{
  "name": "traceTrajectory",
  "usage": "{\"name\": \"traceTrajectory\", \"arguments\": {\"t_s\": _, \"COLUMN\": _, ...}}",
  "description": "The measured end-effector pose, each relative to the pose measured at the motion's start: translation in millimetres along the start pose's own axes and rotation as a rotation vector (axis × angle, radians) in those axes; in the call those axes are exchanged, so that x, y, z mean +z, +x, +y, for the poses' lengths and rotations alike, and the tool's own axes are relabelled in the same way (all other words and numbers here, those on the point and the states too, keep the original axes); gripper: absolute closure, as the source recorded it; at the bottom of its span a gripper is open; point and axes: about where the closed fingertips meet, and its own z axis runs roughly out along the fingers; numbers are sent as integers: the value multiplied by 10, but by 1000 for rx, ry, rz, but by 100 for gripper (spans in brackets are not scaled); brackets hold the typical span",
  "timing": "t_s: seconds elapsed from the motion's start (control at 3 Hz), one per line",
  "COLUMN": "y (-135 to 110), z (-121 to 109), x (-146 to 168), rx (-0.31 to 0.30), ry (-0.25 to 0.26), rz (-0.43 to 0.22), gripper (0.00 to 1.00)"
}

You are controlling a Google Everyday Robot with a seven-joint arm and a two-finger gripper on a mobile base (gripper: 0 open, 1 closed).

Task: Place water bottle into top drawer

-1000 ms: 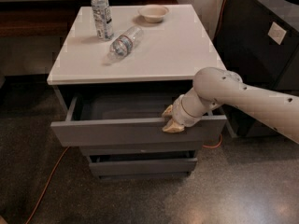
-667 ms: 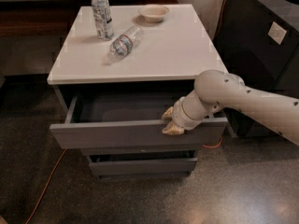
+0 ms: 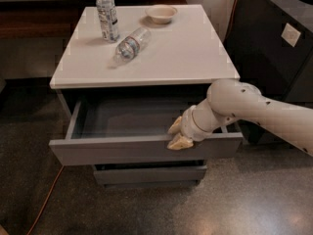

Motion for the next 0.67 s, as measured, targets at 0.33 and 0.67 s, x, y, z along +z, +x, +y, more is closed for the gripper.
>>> {"name": "traceTrajectory", "arguments": {"t_s": 0.33, "y": -66, "z": 22, "x": -147, "rx": 36, "ry": 40, "rz": -23, "gripper": 1}}
{"name": "traceTrajectory", "arguments": {"t_s": 0.67, "y": -145, "z": -118, "x": -263, "rx": 34, "ry": 48, "rz": -42, "gripper": 14}}
